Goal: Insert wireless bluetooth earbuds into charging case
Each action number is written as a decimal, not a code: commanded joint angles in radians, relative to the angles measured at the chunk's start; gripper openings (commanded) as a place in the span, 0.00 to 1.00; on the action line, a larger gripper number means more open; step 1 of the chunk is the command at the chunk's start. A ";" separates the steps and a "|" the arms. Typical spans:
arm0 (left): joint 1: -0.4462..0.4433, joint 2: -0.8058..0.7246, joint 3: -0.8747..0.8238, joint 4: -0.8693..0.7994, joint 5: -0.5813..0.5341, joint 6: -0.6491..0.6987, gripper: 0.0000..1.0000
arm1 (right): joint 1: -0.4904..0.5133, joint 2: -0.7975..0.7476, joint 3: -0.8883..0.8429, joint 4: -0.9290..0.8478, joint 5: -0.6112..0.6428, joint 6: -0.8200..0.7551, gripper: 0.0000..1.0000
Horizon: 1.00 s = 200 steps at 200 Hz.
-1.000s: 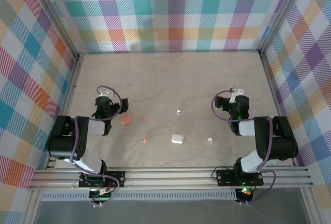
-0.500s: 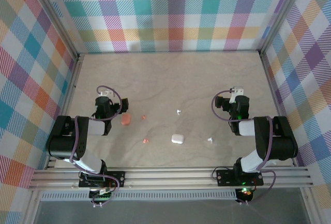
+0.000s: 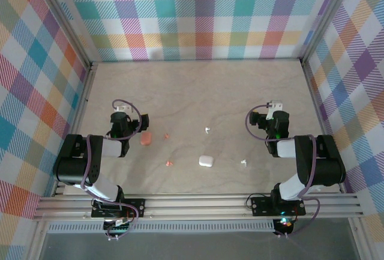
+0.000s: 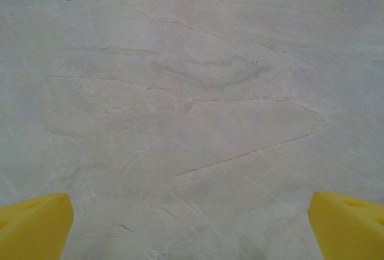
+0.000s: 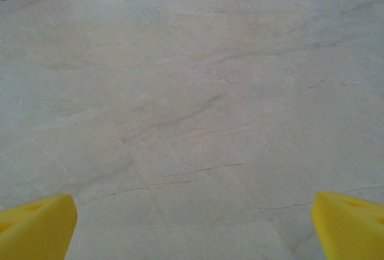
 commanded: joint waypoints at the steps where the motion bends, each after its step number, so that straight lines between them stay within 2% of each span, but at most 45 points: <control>1: 0.002 -0.006 0.016 0.032 0.016 0.012 1.00 | -0.001 0.001 0.024 0.029 -0.014 -0.009 1.00; 78: 0.003 -0.016 0.016 0.030 0.028 0.017 1.00 | -0.003 -0.002 0.022 0.032 -0.023 -0.012 1.00; 89: 0.002 -0.055 0.059 -0.065 0.037 0.022 1.00 | -0.002 -0.012 0.027 0.021 -0.043 -0.021 1.00; 104: 0.005 -0.115 0.182 -0.344 0.000 -0.010 1.00 | -0.002 -0.055 0.043 -0.046 -0.034 -0.017 1.00; 128: 0.004 -0.219 0.261 -0.514 0.059 -0.041 0.99 | -0.003 -0.188 0.074 -0.196 -0.085 -0.037 1.00; 137: 0.005 -0.245 0.313 -0.618 0.077 -0.058 0.98 | -0.003 -0.251 0.110 -0.327 -0.082 0.001 0.98; 147: 0.003 -0.262 0.376 -0.747 0.113 -0.064 0.92 | -0.002 -0.301 0.172 -0.470 -0.053 0.073 0.94; 163: 0.000 -0.270 0.471 -0.952 0.192 -0.089 0.83 | -0.001 -0.348 0.342 -0.847 -0.043 0.197 0.88; 179: -0.022 -0.273 0.527 -1.141 0.229 -0.145 0.78 | 0.002 -0.343 0.460 -1.078 -0.129 0.237 0.83; 200: -0.089 -0.298 0.528 -1.264 0.259 -0.243 0.70 | 0.043 -0.315 0.549 -1.311 -0.265 0.264 0.75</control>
